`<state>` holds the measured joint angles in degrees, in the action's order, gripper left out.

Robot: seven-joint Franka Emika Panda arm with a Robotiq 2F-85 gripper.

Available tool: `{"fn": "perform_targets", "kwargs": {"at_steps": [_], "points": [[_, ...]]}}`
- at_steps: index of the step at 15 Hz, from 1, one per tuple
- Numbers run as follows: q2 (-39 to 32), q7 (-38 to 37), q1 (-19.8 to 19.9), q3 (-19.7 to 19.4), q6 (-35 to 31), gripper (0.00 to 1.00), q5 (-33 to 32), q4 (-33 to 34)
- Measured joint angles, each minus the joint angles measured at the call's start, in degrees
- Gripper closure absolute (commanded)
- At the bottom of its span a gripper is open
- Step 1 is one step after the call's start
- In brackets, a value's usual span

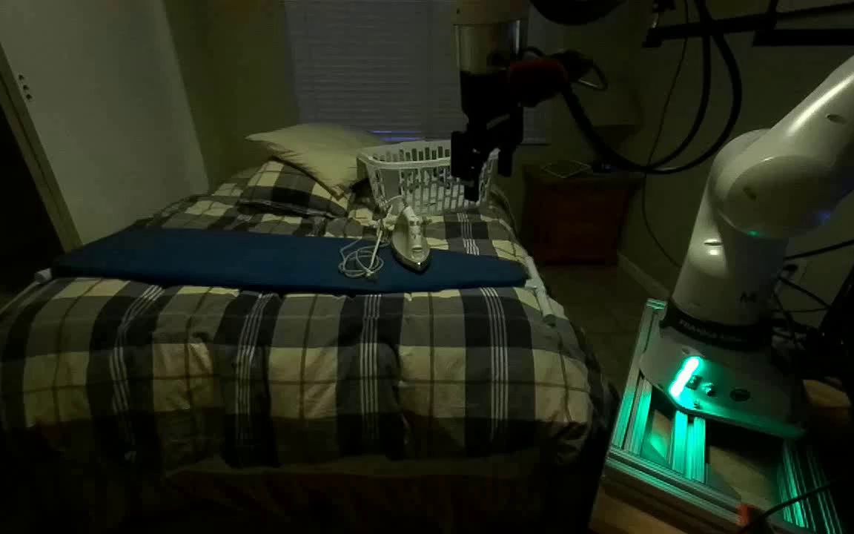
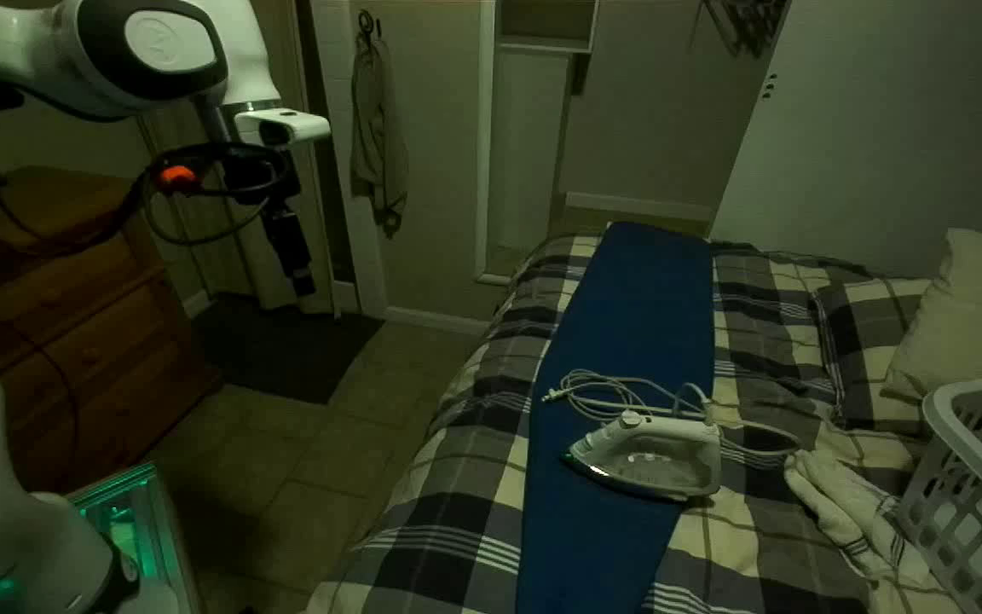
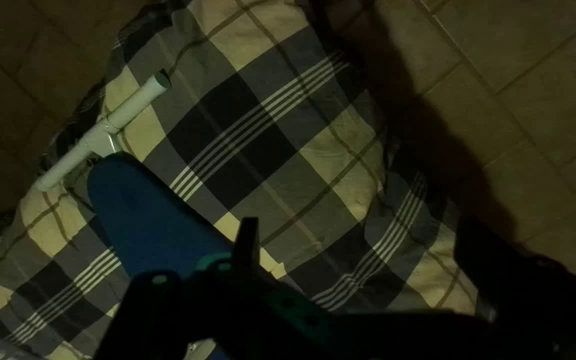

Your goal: Move the power cord to the right side of the iron

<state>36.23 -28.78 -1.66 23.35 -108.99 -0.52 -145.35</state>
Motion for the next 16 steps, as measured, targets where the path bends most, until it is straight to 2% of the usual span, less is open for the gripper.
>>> {"fn": "perform_targets", "kwargs": {"at_steps": [6, 8, 13, 16], "points": [[0.0, 0.0, -0.1, -0.1, 0.0, 0.00, 0.0, 0.0], [0.0, -1.1, 0.5, -0.9, -2.2, 0.00, -2.3, 0.3], [-1.2, -1.4, 8.7, -5.8, -12.3, 0.00, -18.2, 5.8], [-5.6, -1.4, 13.0, -8.9, -17.2, 0.00, -22.6, 11.3]]}}
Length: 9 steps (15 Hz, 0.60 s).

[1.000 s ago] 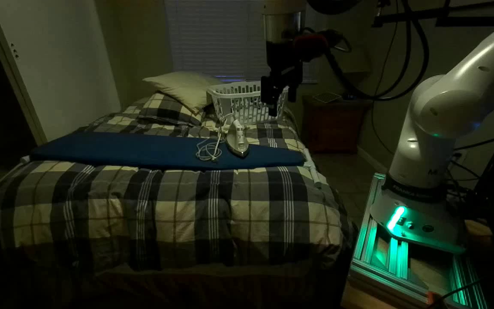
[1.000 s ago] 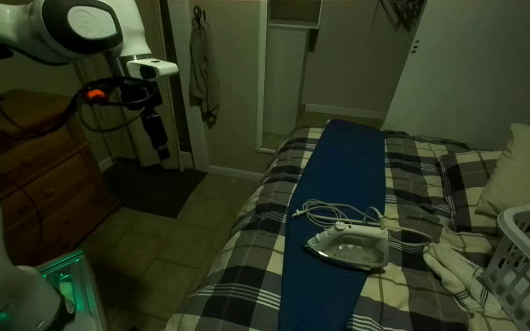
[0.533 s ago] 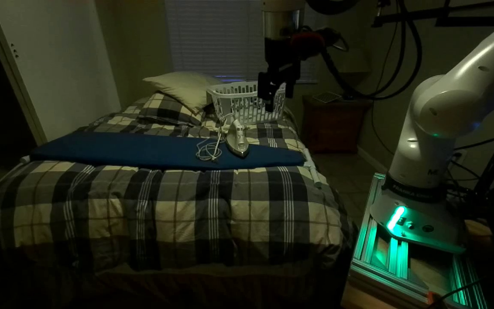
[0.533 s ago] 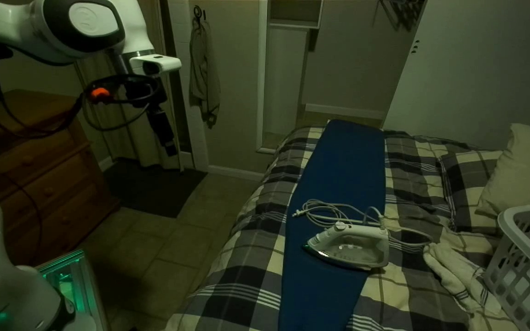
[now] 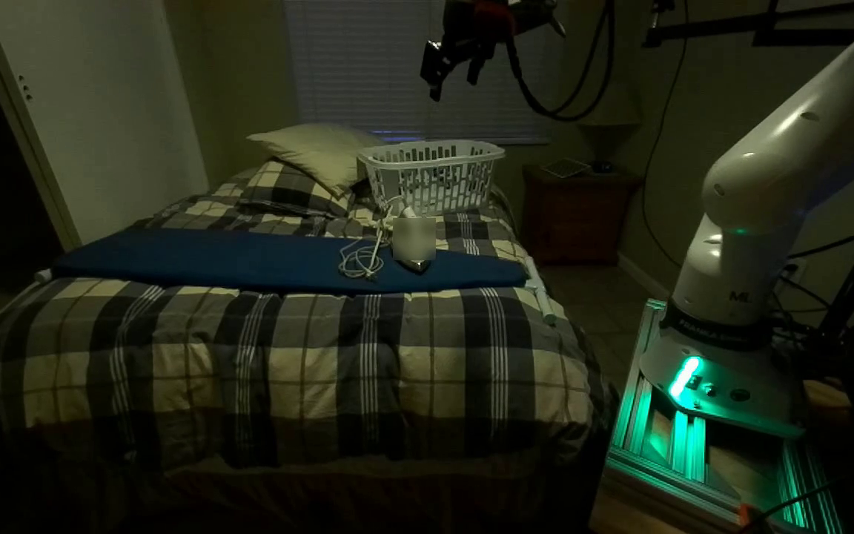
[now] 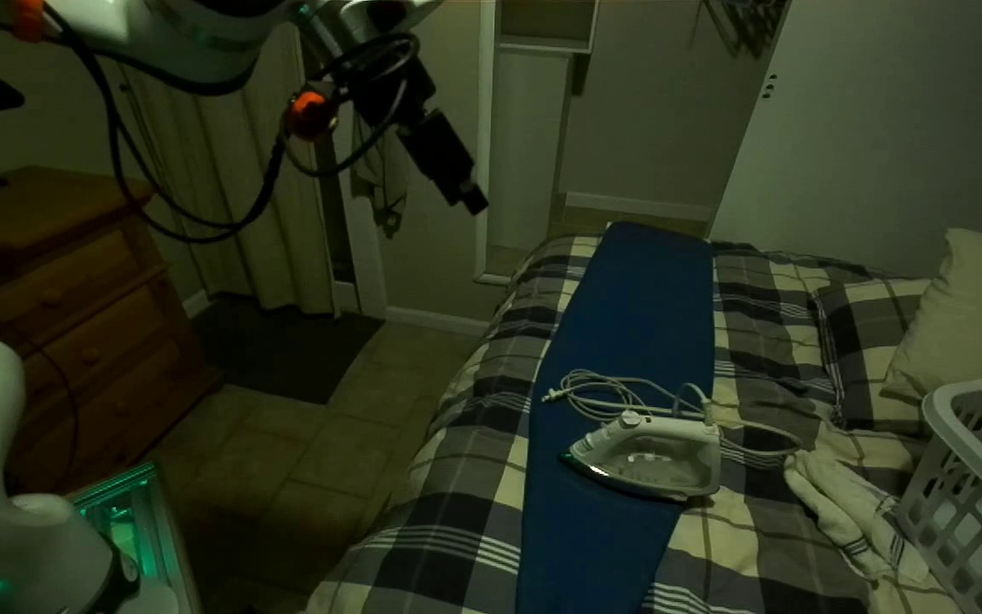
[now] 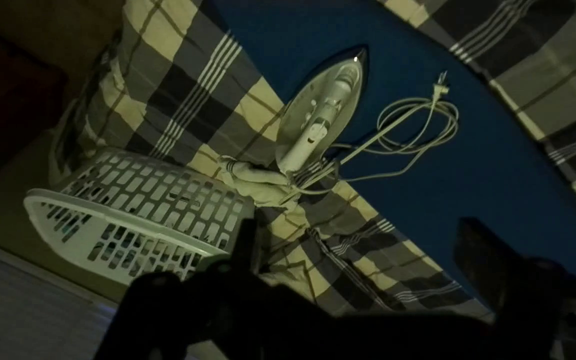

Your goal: Move the power cord to the right side of the iron

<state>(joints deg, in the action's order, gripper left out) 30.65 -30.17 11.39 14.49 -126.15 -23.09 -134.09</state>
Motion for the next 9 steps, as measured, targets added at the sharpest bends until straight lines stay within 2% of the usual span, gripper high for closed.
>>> {"fn": "perform_targets", "kwargs": {"at_steps": [3, 9], "points": [[-7.5, 0.0, 1.1, -2.3, -3.7, 0.00, -0.4, 6.1], [-22.4, 0.1, -0.2, -5.8, -6.3, 0.00, -0.3, 16.3]]}}
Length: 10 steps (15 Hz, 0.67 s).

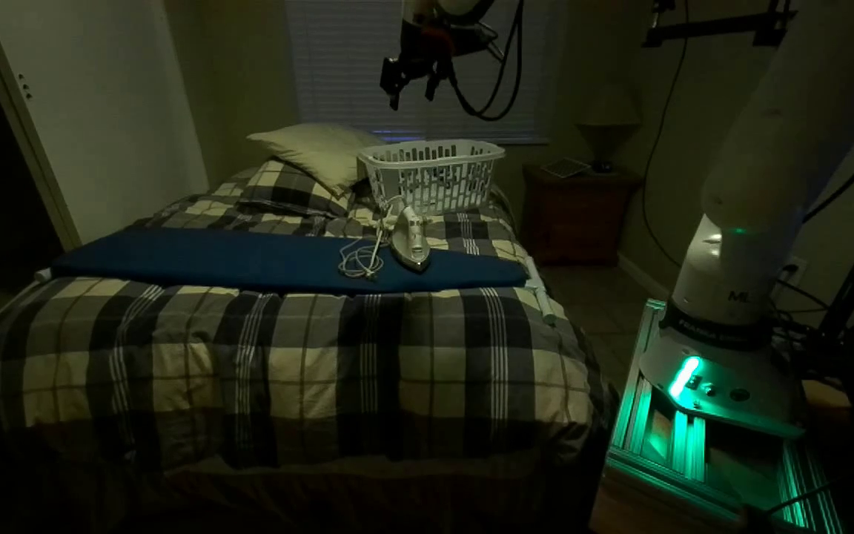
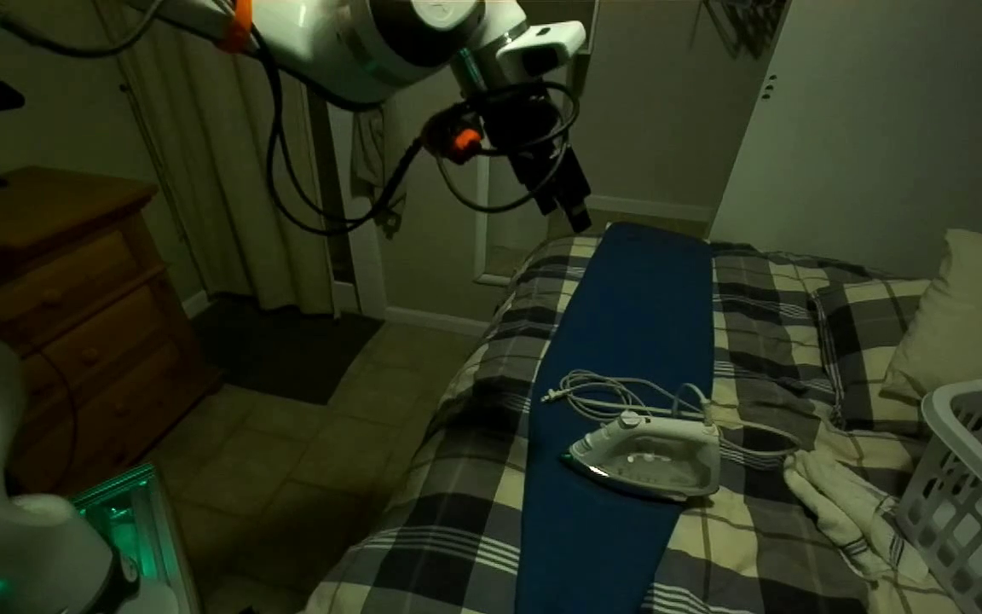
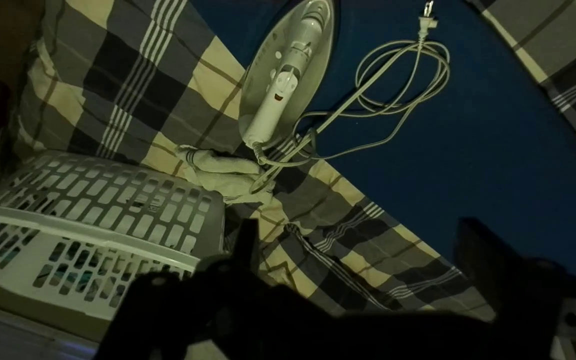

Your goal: Move the power cord to the right side of the iron

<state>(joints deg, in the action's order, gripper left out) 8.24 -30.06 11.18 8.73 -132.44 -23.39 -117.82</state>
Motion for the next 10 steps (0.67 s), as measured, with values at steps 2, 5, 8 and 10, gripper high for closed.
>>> {"fn": "perform_targets", "kwargs": {"at_steps": [2, 5, 8, 10], "points": [[-2.1, 0.0, -0.3, -0.5, 0.0, 0.00, 0.0, 1.5], [-2.2, 0.0, -0.5, -0.5, 0.0, 0.00, 0.0, 2.0], [-2.9, 0.3, -1.5, -2.2, 0.1, 0.00, 1.5, 2.2], [-5.7, 3.2, -2.1, -5.0, -0.4, 0.00, 5.9, 3.7]]}}
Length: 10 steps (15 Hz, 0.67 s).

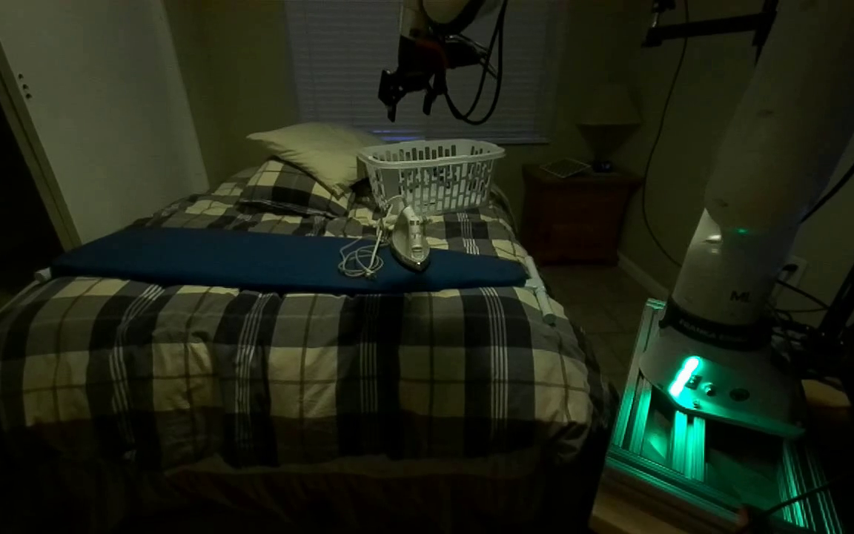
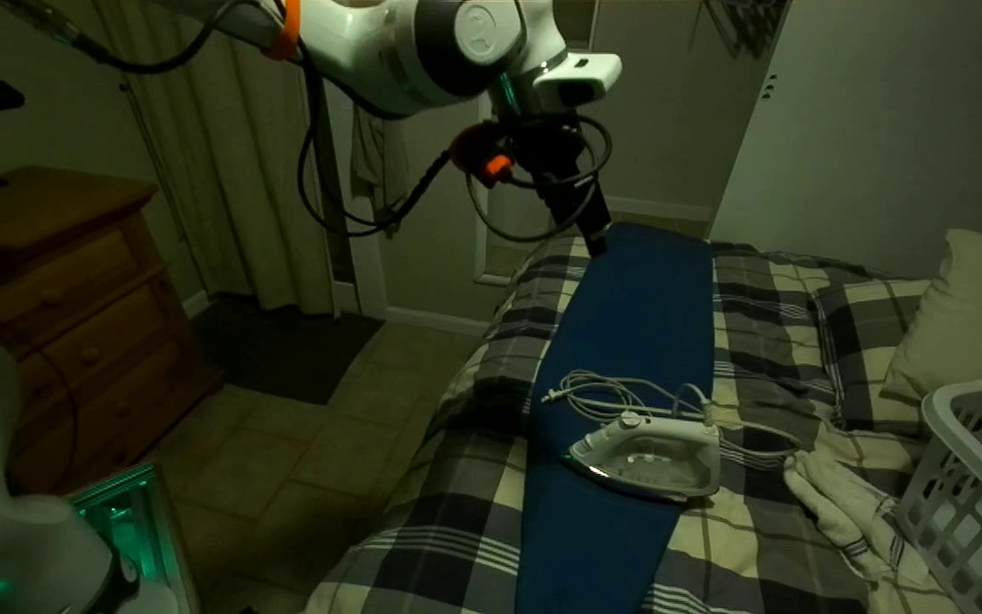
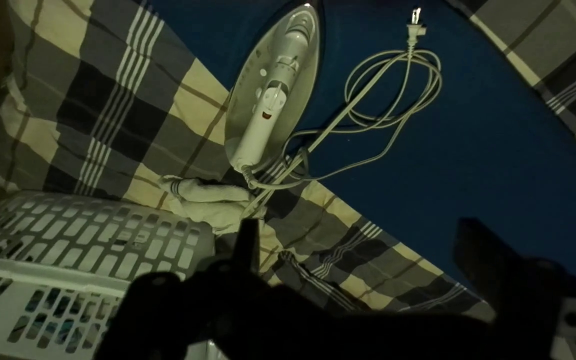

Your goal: Move the power cord to the right side of the iron

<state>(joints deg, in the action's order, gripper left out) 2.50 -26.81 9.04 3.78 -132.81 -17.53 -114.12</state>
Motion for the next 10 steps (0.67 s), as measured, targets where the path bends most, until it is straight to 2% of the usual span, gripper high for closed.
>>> {"fn": "perform_targets", "kwargs": {"at_steps": [4, 7, 10], "points": [[-10.1, 12.8, -0.2, -4.5, -0.2, 0.00, 12.1, 8.7], [-18.3, 20.0, -0.1, -5.1, 3.3, 0.00, 20.3, 17.0], [-25.9, 21.8, -0.2, -4.8, 8.1, 0.00, 25.5, 24.5]]}}
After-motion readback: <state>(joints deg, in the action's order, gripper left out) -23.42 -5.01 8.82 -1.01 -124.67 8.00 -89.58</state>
